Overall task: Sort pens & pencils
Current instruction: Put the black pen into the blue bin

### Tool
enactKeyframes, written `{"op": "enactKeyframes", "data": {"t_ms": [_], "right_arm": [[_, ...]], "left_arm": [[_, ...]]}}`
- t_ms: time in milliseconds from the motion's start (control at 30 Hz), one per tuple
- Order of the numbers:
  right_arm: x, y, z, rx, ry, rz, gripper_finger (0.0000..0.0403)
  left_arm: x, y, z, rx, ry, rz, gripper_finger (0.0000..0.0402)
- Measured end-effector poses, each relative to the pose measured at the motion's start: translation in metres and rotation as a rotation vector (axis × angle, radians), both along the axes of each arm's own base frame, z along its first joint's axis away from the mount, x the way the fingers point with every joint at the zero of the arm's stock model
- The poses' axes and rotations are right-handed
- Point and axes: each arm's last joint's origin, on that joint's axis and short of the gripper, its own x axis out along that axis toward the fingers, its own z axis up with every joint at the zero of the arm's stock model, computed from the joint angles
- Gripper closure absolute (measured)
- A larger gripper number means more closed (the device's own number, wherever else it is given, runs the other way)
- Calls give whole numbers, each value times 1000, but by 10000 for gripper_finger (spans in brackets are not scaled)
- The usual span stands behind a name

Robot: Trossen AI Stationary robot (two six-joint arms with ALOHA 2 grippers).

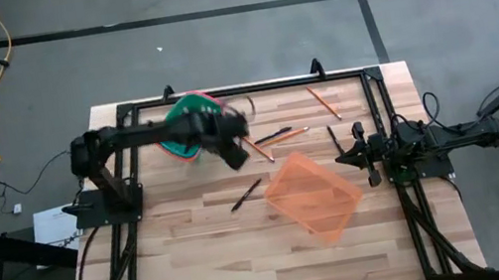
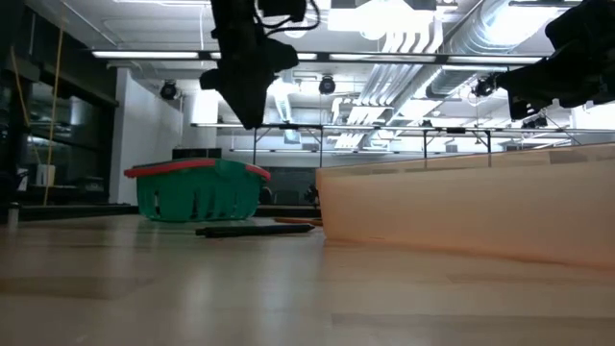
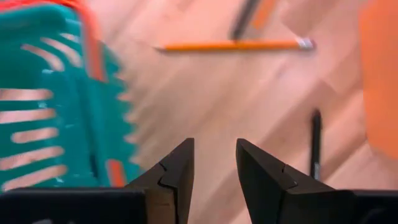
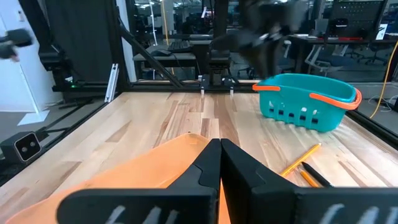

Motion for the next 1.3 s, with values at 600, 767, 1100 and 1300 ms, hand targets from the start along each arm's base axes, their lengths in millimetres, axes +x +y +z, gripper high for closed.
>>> {"op": "enactKeyframes", "data": {"t_ms": [600,767,1100,1300], "right_arm": [[0,0,0,0,-1,0,402],[0,0,0,0,1,0,402],[0,0,0,0,5,0,402],[0,0,0,0,6,0,402]], "left_arm": [[62,-85,-115,-105,139,-171,293],[65,-84,-124,-106,139,-175,293],[58,-84,-138,-137,119,-185,293],[58,-83,-141,-177,115,-219,293]]}}
